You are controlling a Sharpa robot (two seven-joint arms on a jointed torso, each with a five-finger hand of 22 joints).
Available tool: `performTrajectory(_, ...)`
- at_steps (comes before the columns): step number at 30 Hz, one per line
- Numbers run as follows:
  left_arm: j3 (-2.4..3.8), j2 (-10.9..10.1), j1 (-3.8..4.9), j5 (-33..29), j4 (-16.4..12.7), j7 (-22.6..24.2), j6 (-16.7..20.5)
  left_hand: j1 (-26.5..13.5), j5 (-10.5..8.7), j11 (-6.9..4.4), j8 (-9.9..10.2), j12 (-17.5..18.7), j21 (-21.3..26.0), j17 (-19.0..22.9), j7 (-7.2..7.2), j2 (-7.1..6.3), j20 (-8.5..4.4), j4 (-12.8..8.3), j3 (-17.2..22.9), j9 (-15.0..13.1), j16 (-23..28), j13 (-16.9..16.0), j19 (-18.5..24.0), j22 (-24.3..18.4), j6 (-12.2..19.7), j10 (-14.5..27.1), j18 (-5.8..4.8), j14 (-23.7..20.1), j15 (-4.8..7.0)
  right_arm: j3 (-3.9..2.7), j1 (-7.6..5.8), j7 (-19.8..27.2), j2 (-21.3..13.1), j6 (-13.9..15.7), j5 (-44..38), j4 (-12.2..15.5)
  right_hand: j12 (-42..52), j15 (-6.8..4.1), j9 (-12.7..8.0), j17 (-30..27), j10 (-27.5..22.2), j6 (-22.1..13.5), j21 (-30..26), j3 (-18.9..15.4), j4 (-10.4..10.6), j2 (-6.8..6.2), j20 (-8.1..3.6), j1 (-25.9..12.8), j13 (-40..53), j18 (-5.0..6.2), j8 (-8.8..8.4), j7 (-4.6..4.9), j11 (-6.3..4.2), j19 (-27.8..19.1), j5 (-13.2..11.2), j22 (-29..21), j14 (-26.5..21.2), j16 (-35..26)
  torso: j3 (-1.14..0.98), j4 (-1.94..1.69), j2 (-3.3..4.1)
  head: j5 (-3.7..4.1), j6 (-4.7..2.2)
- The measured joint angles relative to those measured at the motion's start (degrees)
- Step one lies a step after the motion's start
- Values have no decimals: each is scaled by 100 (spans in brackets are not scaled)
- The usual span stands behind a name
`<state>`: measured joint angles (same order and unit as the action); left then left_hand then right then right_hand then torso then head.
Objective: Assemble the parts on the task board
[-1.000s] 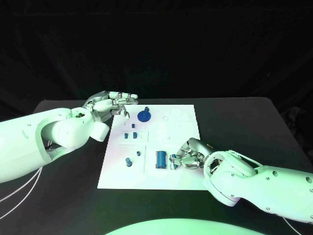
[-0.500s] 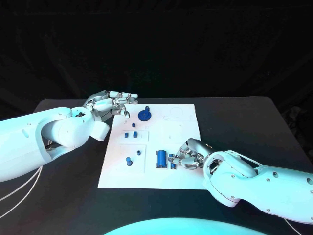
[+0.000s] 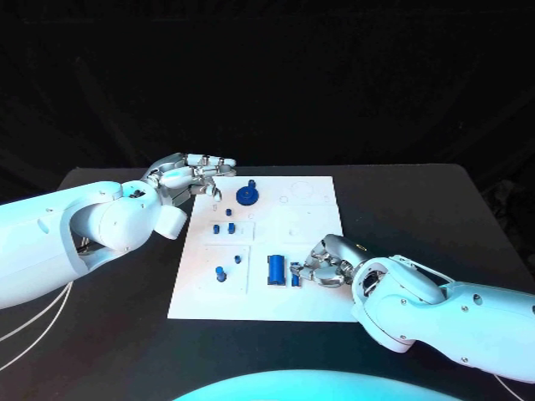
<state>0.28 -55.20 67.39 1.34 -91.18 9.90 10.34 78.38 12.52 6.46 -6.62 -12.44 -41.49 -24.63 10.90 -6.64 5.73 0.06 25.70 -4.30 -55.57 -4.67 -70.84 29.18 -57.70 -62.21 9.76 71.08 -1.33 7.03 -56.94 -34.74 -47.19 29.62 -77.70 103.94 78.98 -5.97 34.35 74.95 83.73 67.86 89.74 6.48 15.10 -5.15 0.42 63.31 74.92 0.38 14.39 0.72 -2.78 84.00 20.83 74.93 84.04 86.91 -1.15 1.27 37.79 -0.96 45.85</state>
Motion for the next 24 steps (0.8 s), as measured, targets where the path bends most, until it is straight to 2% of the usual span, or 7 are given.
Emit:
performTrajectory(8, 0, -6, 0, 0, 0, -4, -2, 0, 0, 0, 0, 0, 0, 6, 0, 0, 21, 0, 0, 0, 0, 0, 21, 5, 0, 0, 0, 0, 0, 0, 2, -1, -111, -4, -161, 23, 0, -9, 6, 0, 21, 0, 0, -56, -59, 31, -14, 110, 0, 0, 23, 0, -21, 14, 0, -1, 9, 0, -3, 4, -2, -1, -4)
performTrajectory(15, 0, 1, 0, 0, 6, -5, -5, 0, 0, 0, 0, 0, 0, 6, 0, 0, 21, 0, 0, -1, 0, 4, 21, 5, 0, 0, 0, 0, 0, 0, 6, 62, -144, 31, -216, 62, -145, -9, -1, -1, 21, -112, 0, -123, -240, 42, -13, 415, -1, 0, 20, 42, -20, 14, -46, -1, 9, -25, -3, -2, -4, 1, -34)
performTrajectory(18, 0, 11, 0, 0, 20, -4, -5, 0, 0, 0, 0, 0, 0, 6, 12, 0, 0, 0, 0, -1, 0, 4, 41, 11, 12, 0, 0, 0, 0, 3, -7, 294, -233, 131, -105, 72, -484, 8, -101, -1, 32, -386, 0, -144, -291, 70, -13, 592, 4, 0, -163, 151, 61, 14, -46, -1, -8, -168, -1, -1, -12, 3, -58)
performTrajectory(20, 0, 25, 0, 0, 38, 4, -5, -17, 0, 15, 0, 0, 0, 12, 21, 17, 0, 0, 0, -1, 0, 4, 41, 16, 21, 15, 1, -3, -3, 9, -68, 569, -312, 211, 106, 54, -906, 106, -199, -1, -84, -599, -341, -171, -318, 74, 22, 712, 11, 0, -341, 269, 173, 2, -46, -2, -9, -375, 4, 0, -17, 3, -87)
performTrajectory(22, -5, 53, 0, -4, 79, 25, -4, -31, 0, 21, -23, 0, -23, 15, 21, 31, 13, 0, 0, -1, 0, 4, 54, 26, 22, 21, 0, -20, -20, 9, -196, 1016, -386, 293, 532, -39, -1553, 188, -309, -100, -373, -715, -1008, -168, -395, 119, 125, 942, 8, 142, -508, 386, 262, 3, -46, -2, -2, -709, 13, 1, -27, 9, -119)
performTrajectory(23, -7, 58, 0, -6, 89, 30, -4, -31, 0, 21, -23, 0, -23, 16, 21, 31, 21, 3, 0, -1, 0, 4, 61, 28, 22, 21, 1, -20, -20, 8, -218, 1094, -396, 301, 615, -60, -1679, 188, -322, -158, -429, -728, -1129, -166, -403, 131, 130, 981, -27, 176, -525, 399, 273, 3, -46, -2, -2, -771, 17, 3, -32, 13, -129)
performTrajectory(24, -14, 76, -1, -11, 120, 48, -3, -31, 0, 21, -23, 0, -23, 22, 21, 31, 21, 28, -5, -1, 0, 4, 61, 31, 22, 21, 1, -20, -20, 6, -285, 1335, -422, 320, 881, -128, -2125, 193, -359, -417, -644, -764, -1560, -154, -438, 154, 157, 1089, -230, 258, -584, 434, 307, -12, -57, -2, -6, -1005, 24, 5, -42, 17, -144)
